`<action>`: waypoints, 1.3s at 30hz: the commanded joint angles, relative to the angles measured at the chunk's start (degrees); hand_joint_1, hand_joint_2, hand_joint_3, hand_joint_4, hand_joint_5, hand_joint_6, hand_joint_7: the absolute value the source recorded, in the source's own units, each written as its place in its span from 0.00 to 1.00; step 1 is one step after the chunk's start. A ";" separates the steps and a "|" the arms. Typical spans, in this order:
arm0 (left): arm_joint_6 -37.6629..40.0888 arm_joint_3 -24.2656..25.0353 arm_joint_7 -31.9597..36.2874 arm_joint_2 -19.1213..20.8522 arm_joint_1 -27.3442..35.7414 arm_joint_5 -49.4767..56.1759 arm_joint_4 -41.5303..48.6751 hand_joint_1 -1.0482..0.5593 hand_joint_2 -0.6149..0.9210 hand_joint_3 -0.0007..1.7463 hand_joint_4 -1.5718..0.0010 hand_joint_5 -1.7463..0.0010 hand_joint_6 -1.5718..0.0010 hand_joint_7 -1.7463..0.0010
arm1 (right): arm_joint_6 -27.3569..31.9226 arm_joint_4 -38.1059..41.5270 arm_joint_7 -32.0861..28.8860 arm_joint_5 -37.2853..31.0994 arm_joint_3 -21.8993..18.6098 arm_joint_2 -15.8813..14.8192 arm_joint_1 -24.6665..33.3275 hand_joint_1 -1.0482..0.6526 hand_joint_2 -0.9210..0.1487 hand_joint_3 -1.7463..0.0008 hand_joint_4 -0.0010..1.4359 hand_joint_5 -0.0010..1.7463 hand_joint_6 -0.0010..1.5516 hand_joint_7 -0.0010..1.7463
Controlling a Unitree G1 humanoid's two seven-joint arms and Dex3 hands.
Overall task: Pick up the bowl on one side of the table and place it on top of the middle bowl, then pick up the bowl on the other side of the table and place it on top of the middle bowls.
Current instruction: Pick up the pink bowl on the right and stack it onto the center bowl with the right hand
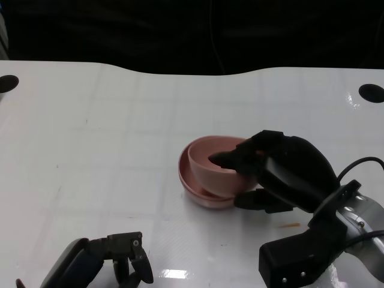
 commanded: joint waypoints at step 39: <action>0.57 0.44 -0.60 0.88 0.77 -0.56 -1.51 0.58 0.68 0.74 0.48 0.02 0.48 0.19 | -0.10 -4.24 3.57 0.23 -0.16 -2.91 7.71 0.11 0.00 0.83 0.04 0.12 0.10 0.02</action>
